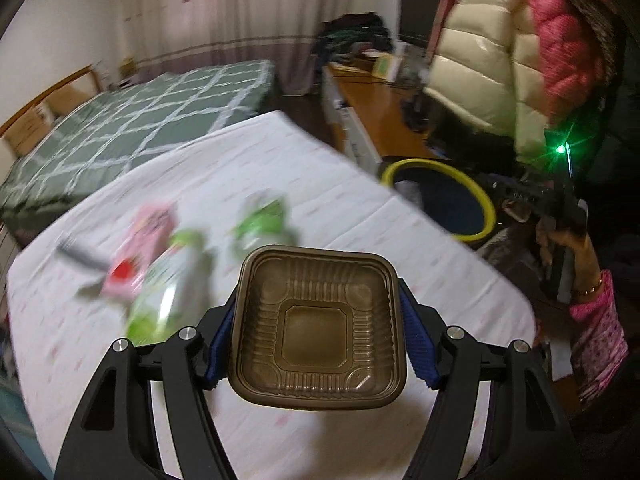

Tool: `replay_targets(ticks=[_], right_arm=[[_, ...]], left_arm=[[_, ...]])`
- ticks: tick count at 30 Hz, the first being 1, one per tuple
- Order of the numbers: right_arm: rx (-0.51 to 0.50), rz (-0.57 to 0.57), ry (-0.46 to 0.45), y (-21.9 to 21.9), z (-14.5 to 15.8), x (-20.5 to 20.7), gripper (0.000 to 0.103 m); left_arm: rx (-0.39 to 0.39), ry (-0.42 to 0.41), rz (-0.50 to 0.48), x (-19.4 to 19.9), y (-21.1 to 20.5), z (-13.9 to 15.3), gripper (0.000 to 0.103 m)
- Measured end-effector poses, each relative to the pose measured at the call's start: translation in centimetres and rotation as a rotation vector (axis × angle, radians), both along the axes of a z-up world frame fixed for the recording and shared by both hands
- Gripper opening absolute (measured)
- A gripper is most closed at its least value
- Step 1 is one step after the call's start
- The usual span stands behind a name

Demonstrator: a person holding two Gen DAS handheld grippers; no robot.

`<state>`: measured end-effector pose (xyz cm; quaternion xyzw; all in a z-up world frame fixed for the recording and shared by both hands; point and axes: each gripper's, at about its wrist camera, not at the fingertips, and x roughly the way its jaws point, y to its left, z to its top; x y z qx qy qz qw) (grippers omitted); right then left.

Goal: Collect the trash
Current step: 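Carry the brown tray with the left tool over the bin and release, then reach the right tool to the silver foil packet and grasp it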

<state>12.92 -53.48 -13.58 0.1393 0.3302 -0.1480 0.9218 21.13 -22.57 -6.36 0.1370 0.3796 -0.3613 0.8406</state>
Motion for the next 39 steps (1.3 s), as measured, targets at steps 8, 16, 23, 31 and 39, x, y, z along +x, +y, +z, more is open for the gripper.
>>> replay_targets(ticks=[8, 16, 23, 31, 39], right_arm=[[-0.029, -0.050, 0.005, -2.7, -0.1, -5.1, 0.035], [-0.010, -0.094, 0.020, -5.1, -1.2, -8.7, 0.035], [0.018, -0.122, 0.031, -6.6, -2.3, -9.6, 0.035], [0.024, -0.117, 0.031, -6.6, -2.2, -9.8, 0.035], [0.009, -0.070, 0.038, -4.9, -1.6, -8.3, 0.039]], left_arm=[[-0.006, 0.039, -0.169, 2.3, -12.8, 0.3, 0.069], [0.049, 0.086, -0.261, 4.0, -24.4, -2.8, 0.069], [0.075, 0.122, -0.274, 5.0, -30.3, -5.9, 0.070], [0.035, 0.118, -0.212, 5.5, -31.0, -5.7, 0.093], [-0.107, 0.010, -0.080, 3.5, -19.0, 0.6, 0.095]])
